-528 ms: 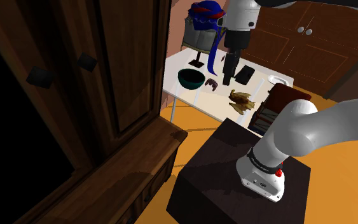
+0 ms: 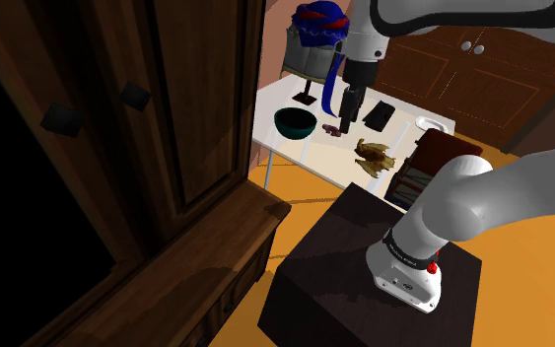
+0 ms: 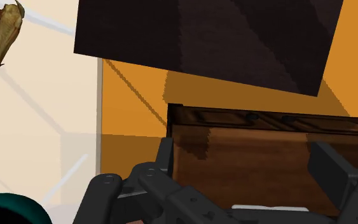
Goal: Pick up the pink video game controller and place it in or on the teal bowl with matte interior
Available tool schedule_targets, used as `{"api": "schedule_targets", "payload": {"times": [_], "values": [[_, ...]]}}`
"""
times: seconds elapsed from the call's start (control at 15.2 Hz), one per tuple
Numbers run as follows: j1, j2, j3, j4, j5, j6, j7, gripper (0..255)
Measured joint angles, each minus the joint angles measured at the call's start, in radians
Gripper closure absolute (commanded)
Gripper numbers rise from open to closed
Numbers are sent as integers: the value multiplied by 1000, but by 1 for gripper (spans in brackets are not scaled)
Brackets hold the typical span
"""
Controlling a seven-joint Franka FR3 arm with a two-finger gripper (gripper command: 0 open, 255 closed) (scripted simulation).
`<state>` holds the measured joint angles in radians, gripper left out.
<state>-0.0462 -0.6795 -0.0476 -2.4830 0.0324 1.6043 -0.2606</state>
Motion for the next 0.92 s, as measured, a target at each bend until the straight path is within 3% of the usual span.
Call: {"api": "schedule_targets", "payload": {"times": [0.92], "values": [[-109, 334, -199, 6, -110, 405, -196, 0]]}}
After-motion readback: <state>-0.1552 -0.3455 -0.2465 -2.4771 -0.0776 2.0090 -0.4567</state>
